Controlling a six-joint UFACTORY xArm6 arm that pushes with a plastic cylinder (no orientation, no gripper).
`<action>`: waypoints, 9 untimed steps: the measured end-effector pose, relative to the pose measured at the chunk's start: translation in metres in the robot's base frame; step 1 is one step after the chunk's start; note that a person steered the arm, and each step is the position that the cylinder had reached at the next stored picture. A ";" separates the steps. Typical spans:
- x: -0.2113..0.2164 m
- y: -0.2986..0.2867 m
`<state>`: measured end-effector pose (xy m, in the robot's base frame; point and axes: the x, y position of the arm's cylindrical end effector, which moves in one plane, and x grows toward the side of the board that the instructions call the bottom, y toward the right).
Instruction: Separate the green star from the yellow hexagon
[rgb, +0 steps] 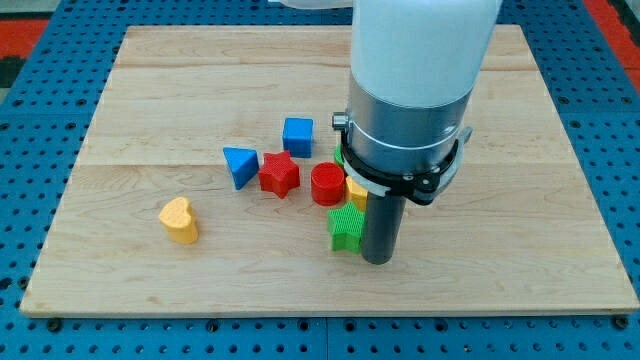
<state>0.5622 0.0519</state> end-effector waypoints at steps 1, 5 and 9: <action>0.000 0.000; 0.051 -0.068; -0.057 -0.061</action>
<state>0.5052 -0.0088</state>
